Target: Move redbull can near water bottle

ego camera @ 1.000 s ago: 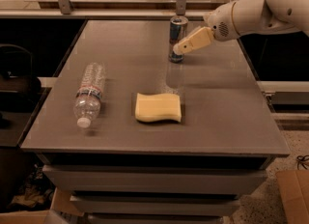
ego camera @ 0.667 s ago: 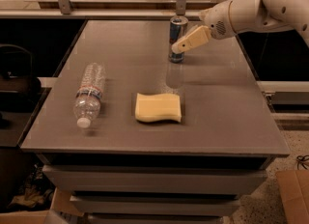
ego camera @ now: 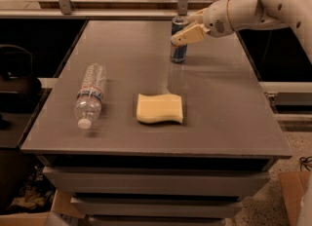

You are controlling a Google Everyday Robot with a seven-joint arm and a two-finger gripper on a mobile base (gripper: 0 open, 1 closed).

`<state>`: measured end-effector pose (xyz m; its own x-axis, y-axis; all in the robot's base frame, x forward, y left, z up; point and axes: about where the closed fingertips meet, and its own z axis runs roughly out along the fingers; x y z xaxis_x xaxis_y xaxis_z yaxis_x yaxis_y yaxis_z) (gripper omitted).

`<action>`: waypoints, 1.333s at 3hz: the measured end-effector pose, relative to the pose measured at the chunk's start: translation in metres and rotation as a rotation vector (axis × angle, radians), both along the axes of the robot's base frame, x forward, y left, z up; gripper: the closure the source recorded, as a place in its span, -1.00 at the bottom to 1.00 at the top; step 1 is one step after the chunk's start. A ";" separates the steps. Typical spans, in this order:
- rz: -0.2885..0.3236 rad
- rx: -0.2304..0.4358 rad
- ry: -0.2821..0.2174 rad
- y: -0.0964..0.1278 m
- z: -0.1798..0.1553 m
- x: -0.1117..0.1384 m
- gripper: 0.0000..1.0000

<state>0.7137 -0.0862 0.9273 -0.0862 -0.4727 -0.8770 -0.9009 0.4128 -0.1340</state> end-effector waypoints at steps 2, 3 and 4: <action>0.062 0.006 -0.027 0.009 0.008 -0.006 0.76; 0.111 0.001 -0.074 0.012 0.029 -0.014 1.00; 0.237 0.006 -0.110 0.027 0.055 -0.034 1.00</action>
Offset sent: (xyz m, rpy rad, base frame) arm -0.0131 0.0071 0.0211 0.0024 -0.0579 0.0908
